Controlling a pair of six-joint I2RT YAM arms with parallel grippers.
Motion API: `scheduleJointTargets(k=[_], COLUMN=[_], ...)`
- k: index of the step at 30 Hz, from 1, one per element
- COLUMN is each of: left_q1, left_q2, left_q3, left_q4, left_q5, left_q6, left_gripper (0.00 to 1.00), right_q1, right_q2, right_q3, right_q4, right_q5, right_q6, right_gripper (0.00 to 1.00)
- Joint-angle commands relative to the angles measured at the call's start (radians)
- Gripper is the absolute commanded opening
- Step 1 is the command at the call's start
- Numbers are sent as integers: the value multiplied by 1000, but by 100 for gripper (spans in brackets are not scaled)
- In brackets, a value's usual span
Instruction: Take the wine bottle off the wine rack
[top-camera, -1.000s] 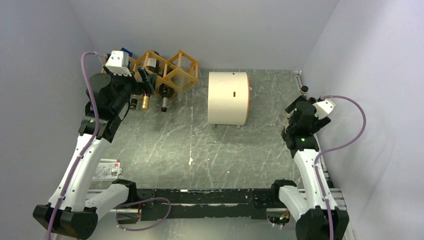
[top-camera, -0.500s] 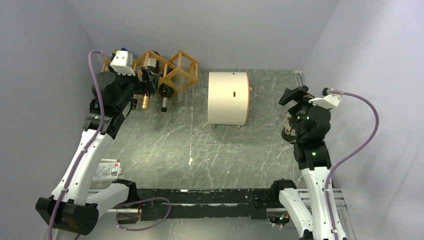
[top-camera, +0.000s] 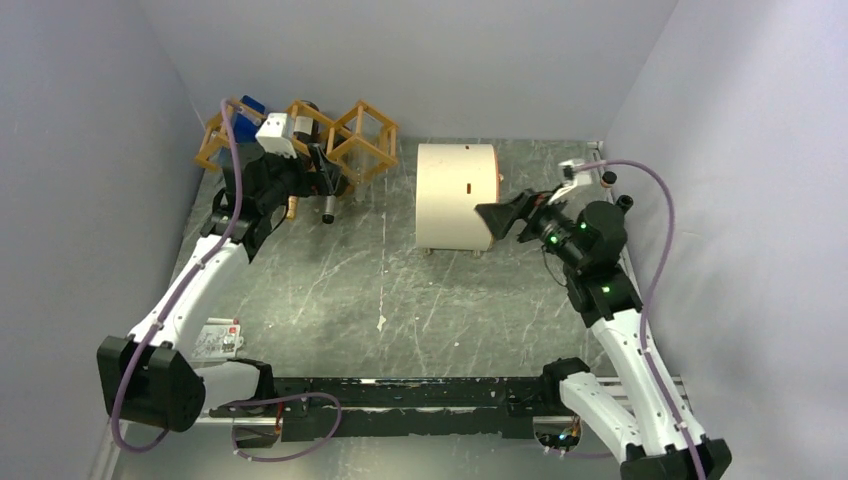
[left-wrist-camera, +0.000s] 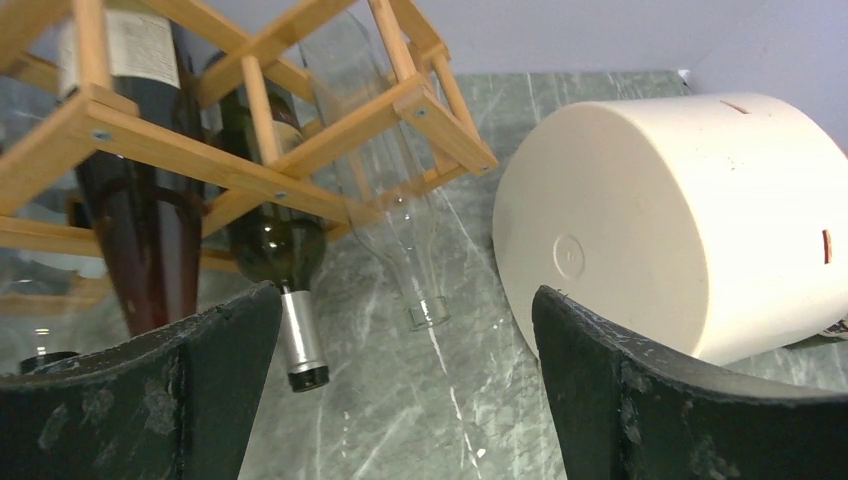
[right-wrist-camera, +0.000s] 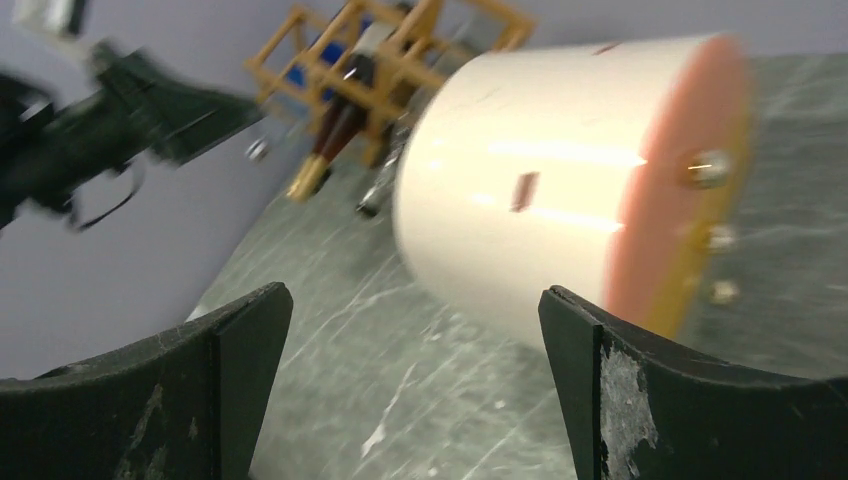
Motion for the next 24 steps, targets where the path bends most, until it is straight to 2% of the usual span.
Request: scheduleJointTargets(k=[1,4,7,11,14,19,22,24], left_q1=[5,3,1,-3,-3,-39,-53,-63], left_q2=[57,74,98,168,224,331,372,404], left_q3=[-26,-90,-134,-120,-144,-87,-94,-69], left_q4=[118,233,292,287,367,327,405,390], left_q5=[75,93,80,89,141,69,61,48], left_q6=[-69,-88,-163,-246,-312,-342,-378,-382], left_gripper=[99,95,96,96,96,87,85,83], right_q1=[188,321,381,389,388,389,389,389], right_q2=[43,78,87,88,83,68,58,59], right_q3=[-6,-4,-20,-27,-29,-39,-45,-45], right_q4=[72,84,117,104,80,55,50,46], right_q5=[-72,18,51,84,121,148,151,154], right_q6=[13,10,14,1,-23,-28,-26,-31], right_gripper=[100,100,100,100,100,100,100,100])
